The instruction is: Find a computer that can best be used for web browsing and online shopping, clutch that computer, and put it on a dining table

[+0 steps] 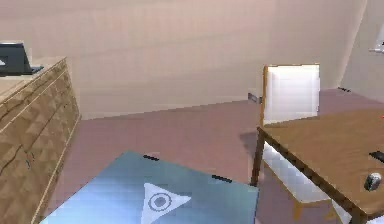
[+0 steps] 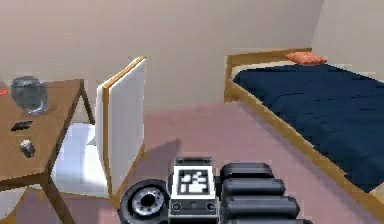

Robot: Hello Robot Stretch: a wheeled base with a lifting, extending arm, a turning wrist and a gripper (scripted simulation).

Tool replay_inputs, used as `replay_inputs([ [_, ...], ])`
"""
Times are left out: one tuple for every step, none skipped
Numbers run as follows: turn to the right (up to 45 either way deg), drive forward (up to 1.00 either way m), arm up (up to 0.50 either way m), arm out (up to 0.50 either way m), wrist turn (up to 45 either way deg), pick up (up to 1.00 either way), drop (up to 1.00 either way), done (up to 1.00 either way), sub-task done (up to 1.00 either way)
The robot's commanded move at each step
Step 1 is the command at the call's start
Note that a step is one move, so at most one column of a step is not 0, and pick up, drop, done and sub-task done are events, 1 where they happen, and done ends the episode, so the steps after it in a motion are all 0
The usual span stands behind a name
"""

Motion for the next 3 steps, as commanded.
replay_inputs([
  [0.0,1.0,0.0,0.0,0.0,0.0,0.0,0.0,0.0],
  [-3.0,0.0,0.0,0.0,0.0,0.0,0.0,0.0,0.0],
  [-45.0,0.0,0.0,0.0,0.0,0.0,0.0,0.0,0.0],
])
